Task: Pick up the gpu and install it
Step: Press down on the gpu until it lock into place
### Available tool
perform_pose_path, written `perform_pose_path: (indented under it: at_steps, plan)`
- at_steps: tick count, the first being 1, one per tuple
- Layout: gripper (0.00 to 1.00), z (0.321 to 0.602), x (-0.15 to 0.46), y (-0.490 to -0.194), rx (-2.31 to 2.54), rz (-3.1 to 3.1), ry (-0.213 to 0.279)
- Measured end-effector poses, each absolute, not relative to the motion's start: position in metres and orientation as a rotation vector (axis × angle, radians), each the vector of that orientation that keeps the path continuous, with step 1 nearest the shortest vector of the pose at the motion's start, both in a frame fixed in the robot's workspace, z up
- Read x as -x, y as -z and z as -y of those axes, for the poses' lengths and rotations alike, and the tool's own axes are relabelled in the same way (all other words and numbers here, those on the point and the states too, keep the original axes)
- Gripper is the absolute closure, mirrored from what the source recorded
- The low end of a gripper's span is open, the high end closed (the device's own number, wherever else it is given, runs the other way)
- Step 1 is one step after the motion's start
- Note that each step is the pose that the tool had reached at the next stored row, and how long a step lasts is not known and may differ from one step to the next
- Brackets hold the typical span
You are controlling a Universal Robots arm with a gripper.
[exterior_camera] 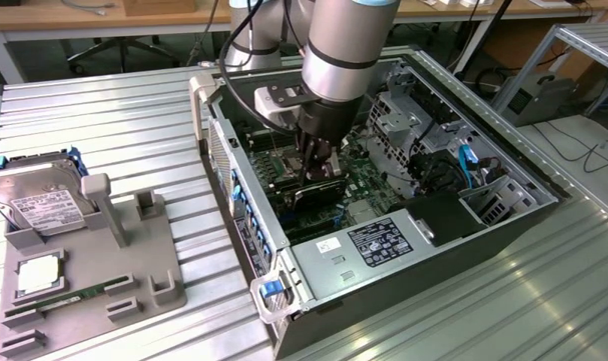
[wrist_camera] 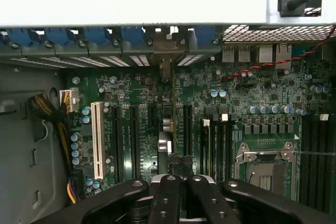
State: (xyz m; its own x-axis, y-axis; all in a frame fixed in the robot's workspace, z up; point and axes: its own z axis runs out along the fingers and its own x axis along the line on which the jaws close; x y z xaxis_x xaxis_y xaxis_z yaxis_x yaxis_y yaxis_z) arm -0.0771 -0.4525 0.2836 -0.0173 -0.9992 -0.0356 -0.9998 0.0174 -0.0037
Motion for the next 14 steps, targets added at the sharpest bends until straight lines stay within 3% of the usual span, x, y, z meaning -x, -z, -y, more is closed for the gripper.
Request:
perform_pose_path:
  at_steps: [14]
  plan:
    - [0.89, 0.4526, 0.0769, -0.2756, 2.183, -2.22, -0.035]
